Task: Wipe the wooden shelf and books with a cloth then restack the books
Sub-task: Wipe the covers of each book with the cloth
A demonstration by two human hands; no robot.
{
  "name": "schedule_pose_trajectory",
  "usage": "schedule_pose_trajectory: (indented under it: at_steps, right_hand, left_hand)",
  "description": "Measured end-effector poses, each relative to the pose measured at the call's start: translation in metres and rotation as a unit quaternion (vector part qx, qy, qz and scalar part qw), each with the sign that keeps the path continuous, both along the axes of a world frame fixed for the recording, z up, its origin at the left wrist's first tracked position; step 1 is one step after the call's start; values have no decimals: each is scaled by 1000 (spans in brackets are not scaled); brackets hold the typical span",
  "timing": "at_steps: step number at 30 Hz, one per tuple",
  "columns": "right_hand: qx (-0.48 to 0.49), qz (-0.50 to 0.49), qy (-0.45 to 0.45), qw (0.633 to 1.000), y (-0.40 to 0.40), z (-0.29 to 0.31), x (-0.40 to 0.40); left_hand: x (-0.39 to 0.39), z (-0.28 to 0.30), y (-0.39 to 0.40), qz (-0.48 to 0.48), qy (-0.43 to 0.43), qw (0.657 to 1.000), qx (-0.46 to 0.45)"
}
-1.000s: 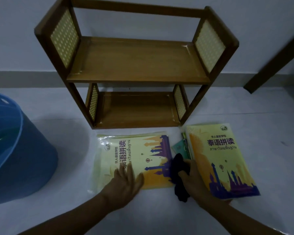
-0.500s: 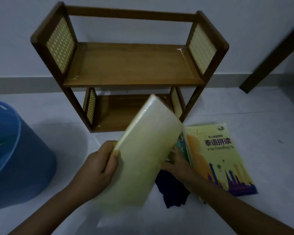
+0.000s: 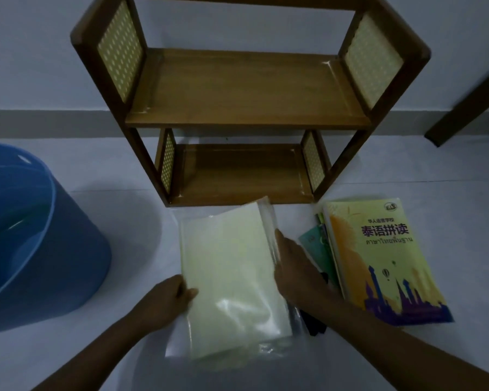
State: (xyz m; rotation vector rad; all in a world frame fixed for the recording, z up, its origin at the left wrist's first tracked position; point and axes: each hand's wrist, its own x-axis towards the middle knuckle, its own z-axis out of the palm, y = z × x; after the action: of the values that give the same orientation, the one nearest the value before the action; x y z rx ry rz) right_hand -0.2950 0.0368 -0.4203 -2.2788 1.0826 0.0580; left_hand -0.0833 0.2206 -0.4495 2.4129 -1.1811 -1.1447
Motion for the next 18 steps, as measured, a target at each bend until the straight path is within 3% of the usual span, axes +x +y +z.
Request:
schedule_pose_trajectory:
  at_steps: [2, 4, 7, 10, 13, 15, 17, 18]
  right_hand:
    - [-102, 49, 25, 993, 4, -3, -29]
    - [-93, 111, 96, 985, 13, -8, -57]
    - [-58, 155, 126, 978, 25, -25, -79]
    - [-31, 115, 36, 992, -1, -37, -80]
    - [69, 5, -65, 996, -30, -12, -66]
    - [65, -87, -114, 988, -44, 4, -57]
    - [13, -86, -169, 982, -43, 21, -44]
    - [2, -38, -166, 985, -33, 27, -36]
  left_hand:
    - [3, 8, -3, -44, -72, 996, 7]
    - [10, 9, -3, -86, -166, 982, -40]
    - [21, 3, -6, -191, -179, 962, -83]
    - [29, -6, -12, -256, -174, 950, -32]
    - [33, -10, -14, -258, -171, 951, -22]
    - [35, -11, -13, -257, -171, 951, -28]
    - [36, -13, -11, -254, -174, 951, -33]
    - [36, -14, -10, -254, -173, 951, -35]
